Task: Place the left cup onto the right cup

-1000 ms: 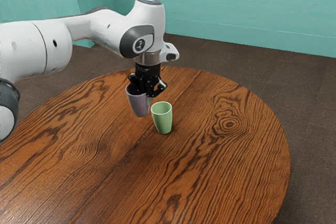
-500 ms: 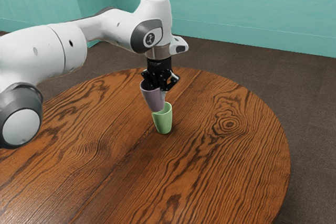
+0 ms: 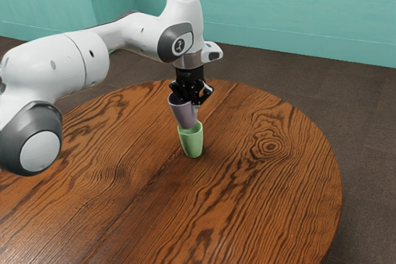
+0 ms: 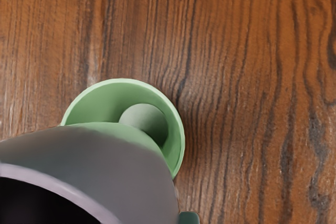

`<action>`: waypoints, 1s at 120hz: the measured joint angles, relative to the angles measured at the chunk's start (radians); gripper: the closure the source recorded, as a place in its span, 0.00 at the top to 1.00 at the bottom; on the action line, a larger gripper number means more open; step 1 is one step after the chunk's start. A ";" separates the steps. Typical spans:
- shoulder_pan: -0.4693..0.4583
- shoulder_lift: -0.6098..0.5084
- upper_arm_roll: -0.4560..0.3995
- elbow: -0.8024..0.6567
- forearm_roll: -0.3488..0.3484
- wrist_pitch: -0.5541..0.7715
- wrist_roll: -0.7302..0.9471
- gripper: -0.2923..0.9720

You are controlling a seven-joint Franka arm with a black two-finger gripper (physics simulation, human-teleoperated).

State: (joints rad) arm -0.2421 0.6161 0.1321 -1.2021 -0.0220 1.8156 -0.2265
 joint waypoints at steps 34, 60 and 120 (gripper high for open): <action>0.010 0.077 -0.002 0.084 0.001 -0.025 0.006 0.15; 0.016 0.111 -0.003 0.112 0.000 -0.040 0.009 0.15; 0.017 0.128 -0.005 0.134 -0.001 -0.055 0.013 0.15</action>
State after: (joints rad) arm -0.2255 0.7444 0.1271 -1.0680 -0.0226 1.7607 -0.2137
